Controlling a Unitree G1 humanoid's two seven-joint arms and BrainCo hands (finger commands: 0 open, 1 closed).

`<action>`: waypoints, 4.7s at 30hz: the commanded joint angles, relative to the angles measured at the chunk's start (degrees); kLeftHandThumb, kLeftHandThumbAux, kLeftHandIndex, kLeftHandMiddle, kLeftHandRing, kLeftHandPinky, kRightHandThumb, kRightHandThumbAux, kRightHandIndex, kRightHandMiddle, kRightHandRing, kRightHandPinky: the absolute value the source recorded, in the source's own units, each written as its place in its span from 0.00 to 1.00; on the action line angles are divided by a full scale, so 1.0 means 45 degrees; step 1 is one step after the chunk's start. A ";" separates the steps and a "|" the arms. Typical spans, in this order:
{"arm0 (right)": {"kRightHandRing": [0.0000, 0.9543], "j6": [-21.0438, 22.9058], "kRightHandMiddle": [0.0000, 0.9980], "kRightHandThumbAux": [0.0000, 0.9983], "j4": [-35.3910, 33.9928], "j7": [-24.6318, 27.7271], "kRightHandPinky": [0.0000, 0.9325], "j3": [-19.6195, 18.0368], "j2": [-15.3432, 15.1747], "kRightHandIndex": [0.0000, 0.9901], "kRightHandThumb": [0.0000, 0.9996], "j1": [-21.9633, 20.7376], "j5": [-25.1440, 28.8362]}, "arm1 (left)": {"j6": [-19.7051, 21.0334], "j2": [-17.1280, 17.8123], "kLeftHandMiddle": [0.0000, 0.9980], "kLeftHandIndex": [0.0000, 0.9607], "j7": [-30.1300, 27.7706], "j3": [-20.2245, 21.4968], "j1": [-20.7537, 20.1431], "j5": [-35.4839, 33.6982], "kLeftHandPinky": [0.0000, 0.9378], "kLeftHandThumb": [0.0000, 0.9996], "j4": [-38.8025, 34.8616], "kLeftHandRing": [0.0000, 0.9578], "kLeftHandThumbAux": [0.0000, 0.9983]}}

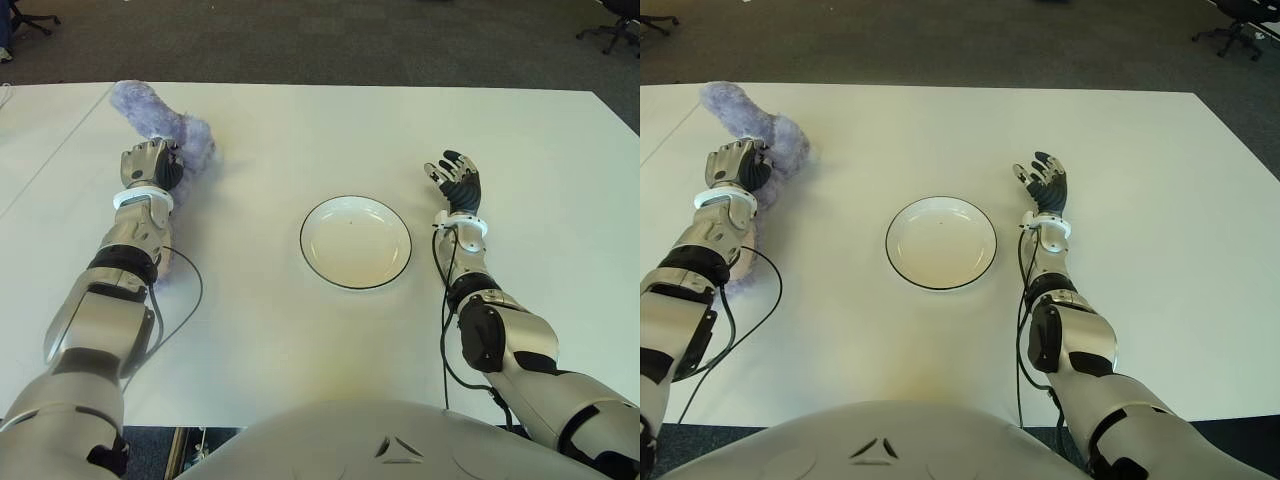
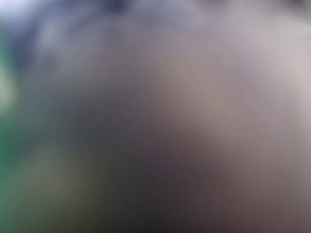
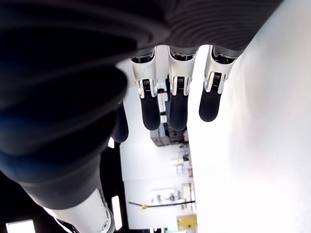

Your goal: Put the doll into the plate.

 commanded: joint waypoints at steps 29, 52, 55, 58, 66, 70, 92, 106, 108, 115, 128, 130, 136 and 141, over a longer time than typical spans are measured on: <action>0.20 0.1882 0.21 0.86 0.1827 -0.0286 0.19 -0.0022 0.0646 0.31 0.28 0.2692 -0.0088 | 0.4187 0.0005 0.54 0.43 -0.0795 0.0198 0.4794 0.1994 0.83 0.85 -1.2498 0.86 0.66; 0.22 0.1854 0.23 0.86 0.1835 -0.0399 0.22 0.0071 0.0693 0.33 0.24 0.2734 -0.0283 | 0.4016 -0.0192 0.86 0.46 -0.1698 -0.0246 0.4681 0.4033 0.89 0.75 -1.4087 0.89 0.69; 0.22 0.1859 0.23 0.86 0.1835 -0.0463 0.21 0.0078 0.0708 0.33 0.24 0.2731 -0.0308 | 0.3922 -0.0145 0.87 0.46 -0.1789 -0.0229 0.4703 0.4107 0.90 0.75 -1.4147 0.90 0.69; 0.21 0.1875 0.23 0.86 0.1835 -0.0511 0.21 0.0076 0.0718 0.33 0.24 0.2728 -0.0317 | 0.3878 -0.0090 0.88 0.46 -0.1947 -0.0208 0.4730 0.4158 0.90 0.75 -1.4263 0.90 0.69; 0.20 0.1887 0.22 0.86 0.1832 -0.0496 0.20 0.0032 0.0734 0.33 0.23 0.2718 -0.0328 | 0.3920 -0.0047 0.88 0.46 -0.2254 -0.0251 0.4866 0.4519 0.91 0.75 -1.4549 0.91 0.69; 0.20 0.1870 0.23 0.86 0.1830 -0.0506 0.20 0.0039 0.0738 0.33 0.23 0.2719 -0.0349 | 0.3973 -0.0045 0.88 0.46 -0.2293 -0.0205 0.5016 0.4677 0.91 0.75 -1.4700 0.91 0.69; 0.20 0.1866 0.22 0.86 0.1824 -0.0460 0.20 -0.0025 0.0730 0.32 0.26 0.2756 -0.0297 | 0.6650 0.0099 0.00 0.00 -0.6344 0.0312 0.7815 0.6383 0.00 0.27 -1.7421 0.00 0.22; 0.19 0.1840 0.20 0.86 0.1814 -0.0448 0.20 -0.0061 0.0721 0.30 0.26 0.2803 -0.0256 | 0.7240 0.0275 0.00 0.00 -0.7299 0.1735 1.0640 0.6550 0.00 0.22 -1.8691 0.00 0.12; 0.19 0.1845 0.20 0.86 0.1813 -0.0475 0.20 -0.0046 0.0704 0.30 0.26 0.2803 -0.0276 | 0.7259 0.0160 0.00 0.00 -0.7030 0.1879 1.1125 0.6564 0.00 0.22 -1.8802 0.00 0.12; 0.19 0.1824 0.20 0.85 0.1812 -0.0407 0.19 -0.0079 0.0660 0.31 0.30 0.2791 -0.0256 | 0.7039 -0.0229 0.00 0.00 -0.6115 0.2249 1.2149 0.6508 0.00 0.20 -1.9016 0.00 0.12; 0.18 0.1971 0.19 0.85 0.1827 -0.0369 0.18 -0.0110 0.0559 0.30 0.31 0.2743 -0.0241 | 0.7048 -0.0694 0.00 0.00 -0.5844 0.2112 1.2360 0.7166 0.00 0.18 -1.9085 0.00 0.14; 0.18 0.1989 0.19 0.85 0.1829 -0.0346 0.19 -0.0126 0.0544 0.30 0.31 0.2738 -0.0225 | 0.7110 -0.0787 0.00 0.00 -0.5903 0.2079 1.2298 0.7379 0.00 0.18 -1.9021 0.00 0.14; 0.17 0.2047 0.19 0.85 0.1835 -0.0246 0.18 -0.0190 0.0502 0.31 0.32 0.2722 -0.0160 | 0.7325 -0.1060 0.00 0.00 -0.6110 0.1951 1.1996 0.8317 0.00 0.16 -1.8806 0.00 0.14; 0.17 0.2089 0.19 0.85 0.1838 -0.0174 0.18 -0.0255 0.0496 0.31 0.32 0.2703 -0.0096 | 0.7409 -0.1192 0.00 0.00 -0.6127 0.1854 1.1831 0.9095 0.00 0.15 -1.8618 0.00 0.14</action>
